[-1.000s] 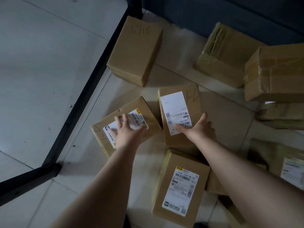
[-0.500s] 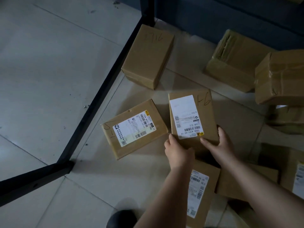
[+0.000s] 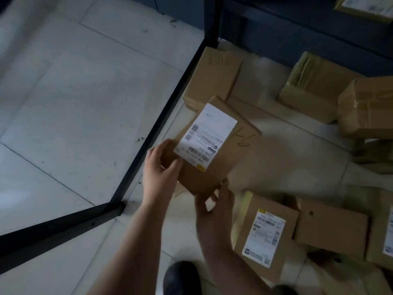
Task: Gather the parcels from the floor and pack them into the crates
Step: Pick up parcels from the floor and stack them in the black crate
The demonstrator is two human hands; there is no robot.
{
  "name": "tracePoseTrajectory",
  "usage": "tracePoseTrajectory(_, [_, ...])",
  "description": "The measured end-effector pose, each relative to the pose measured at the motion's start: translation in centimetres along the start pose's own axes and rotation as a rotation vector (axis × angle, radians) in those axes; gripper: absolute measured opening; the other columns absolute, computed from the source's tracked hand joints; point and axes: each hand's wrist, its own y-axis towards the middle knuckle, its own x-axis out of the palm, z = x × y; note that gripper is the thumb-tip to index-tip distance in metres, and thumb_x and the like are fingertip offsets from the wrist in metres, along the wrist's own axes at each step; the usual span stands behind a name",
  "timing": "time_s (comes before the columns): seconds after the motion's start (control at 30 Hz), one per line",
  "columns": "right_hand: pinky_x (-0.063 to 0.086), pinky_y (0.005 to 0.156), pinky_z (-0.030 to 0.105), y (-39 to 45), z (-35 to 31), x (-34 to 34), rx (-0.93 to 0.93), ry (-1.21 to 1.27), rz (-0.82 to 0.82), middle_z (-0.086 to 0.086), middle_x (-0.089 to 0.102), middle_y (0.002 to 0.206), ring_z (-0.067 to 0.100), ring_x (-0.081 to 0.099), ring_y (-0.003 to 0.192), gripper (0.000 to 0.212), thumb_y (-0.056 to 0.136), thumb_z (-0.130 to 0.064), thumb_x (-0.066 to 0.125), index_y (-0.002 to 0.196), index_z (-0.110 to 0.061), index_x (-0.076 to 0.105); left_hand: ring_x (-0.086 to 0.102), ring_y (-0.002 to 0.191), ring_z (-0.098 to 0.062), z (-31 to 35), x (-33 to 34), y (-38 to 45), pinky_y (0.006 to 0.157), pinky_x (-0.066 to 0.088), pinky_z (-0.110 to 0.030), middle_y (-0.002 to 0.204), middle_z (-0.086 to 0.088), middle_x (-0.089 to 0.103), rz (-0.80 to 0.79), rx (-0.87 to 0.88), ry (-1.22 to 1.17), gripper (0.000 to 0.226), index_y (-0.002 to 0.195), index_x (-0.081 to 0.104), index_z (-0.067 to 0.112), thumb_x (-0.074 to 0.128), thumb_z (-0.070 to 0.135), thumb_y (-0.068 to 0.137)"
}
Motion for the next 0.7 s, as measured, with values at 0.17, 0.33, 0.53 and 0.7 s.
tracePoseTrajectory(0.17, [0.046, 0.096, 0.040, -1.4, 1.8, 4.6, 0.387, 0.325, -0.096, -0.006, 0.052, 0.117, 0.016, 0.053, 0.106, 0.047, 0.088, -0.016, 0.059, 0.129, -0.032, 0.044, 0.057, 0.081, -0.001, -5.4, -4.6, 3.9, 0.065, 0.043, -0.013, 0.101, 0.005, 0.062, -0.108, -0.087, 0.180, 0.035, 0.121, 0.059, 0.026, 0.058, 0.018, 0.088])
tracePoseTrajectory(0.33, [0.030, 0.110, 0.049, 0.5, 5.3, 4.0, 0.607, 0.530, -0.003, 0.008, 0.043, 0.142, 0.025, 0.041, 0.130, 0.040, 0.100, -0.016, 0.033, 0.138, -0.026, 0.040, 0.057, 0.100, -0.017, -9.2, -5.7, 7.3, 0.085, 0.043, -0.028, 0.118, -0.005, 0.063, -0.003, -0.315, 0.007, 0.029, 0.120, 0.061, 0.022, 0.052, 0.025, 0.092])
tracePoseTrajectory(0.53, [0.034, 0.102, 0.045, 2.9, 7.5, 4.1, 0.711, 0.549, -0.226, -0.003, 0.044, 0.141, 0.015, 0.041, 0.128, 0.039, 0.100, -0.039, 0.027, 0.137, -0.031, 0.038, 0.050, 0.106, -0.010, -10.2, -2.5, 6.2, 0.098, 0.030, -0.035, 0.119, -0.003, 0.059, -0.140, -0.431, -0.126, 0.030, 0.112, 0.057, 0.015, 0.033, 0.021, 0.097])
tracePoseTrajectory(0.7, [0.051, 0.079, 0.035, 5.1, 8.4, 2.3, 0.740, 0.780, -0.086, 0.001, 0.068, 0.107, 0.017, 0.062, 0.103, 0.037, 0.096, -0.038, 0.034, 0.119, -0.023, 0.060, 0.051, 0.100, -0.016, -11.2, -1.2, 4.3, 0.086, 0.040, -0.031, 0.100, 0.003, 0.058, -0.218, -0.245, 0.048, 0.039, 0.099, 0.061, 0.021, 0.042, 0.038, 0.070])
